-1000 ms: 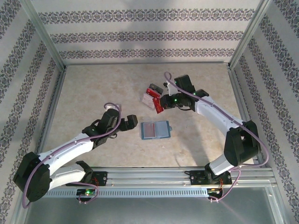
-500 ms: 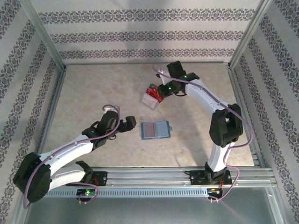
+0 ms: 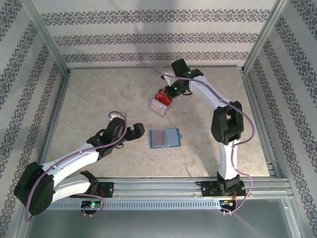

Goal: Take the credit cards out of the card holder

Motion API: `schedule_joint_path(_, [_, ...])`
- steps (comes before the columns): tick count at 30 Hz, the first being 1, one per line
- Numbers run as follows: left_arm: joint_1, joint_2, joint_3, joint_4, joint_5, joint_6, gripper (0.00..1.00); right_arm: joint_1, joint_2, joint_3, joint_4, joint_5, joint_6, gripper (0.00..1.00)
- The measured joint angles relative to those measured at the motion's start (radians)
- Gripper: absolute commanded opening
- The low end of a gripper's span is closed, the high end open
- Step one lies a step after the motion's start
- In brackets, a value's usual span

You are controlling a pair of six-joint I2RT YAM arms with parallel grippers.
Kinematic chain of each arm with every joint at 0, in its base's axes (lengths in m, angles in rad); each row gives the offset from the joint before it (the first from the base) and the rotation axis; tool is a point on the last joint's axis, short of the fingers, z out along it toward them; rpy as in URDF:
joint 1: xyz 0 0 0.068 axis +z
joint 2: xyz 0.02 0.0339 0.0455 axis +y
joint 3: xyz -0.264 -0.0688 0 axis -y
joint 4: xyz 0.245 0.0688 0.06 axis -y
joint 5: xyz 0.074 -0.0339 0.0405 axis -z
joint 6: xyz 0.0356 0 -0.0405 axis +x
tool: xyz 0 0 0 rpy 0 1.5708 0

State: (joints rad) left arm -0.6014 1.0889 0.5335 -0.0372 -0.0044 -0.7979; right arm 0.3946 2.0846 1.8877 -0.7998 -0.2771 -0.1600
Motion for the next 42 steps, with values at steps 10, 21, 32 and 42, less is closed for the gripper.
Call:
schedule_joint_path(10, [0.002, 0.0, -0.002, 0.001, 0.004, -0.015, 0.99, 0.001, 0.117, 0.169, -0.077, 0.013, -0.049, 0.0])
schedule_joint_path(21, [0.002, 0.013, -0.018, 0.006, 0.004, -0.032, 0.99, 0.023, 0.212, 0.32, -0.171, 0.053, -0.103, 0.0])
schedule_joint_path(32, [0.01, 0.035, -0.018, 0.026, 0.023, -0.042, 0.99, 0.029, 0.228, 0.324, -0.218, 0.056, -0.159, 0.0])
schedule_joint_path(42, [0.014, 0.065, -0.017, 0.032, 0.042, -0.045, 0.99, 0.039, 0.246, 0.336, -0.231, 0.079, -0.17, 0.08])
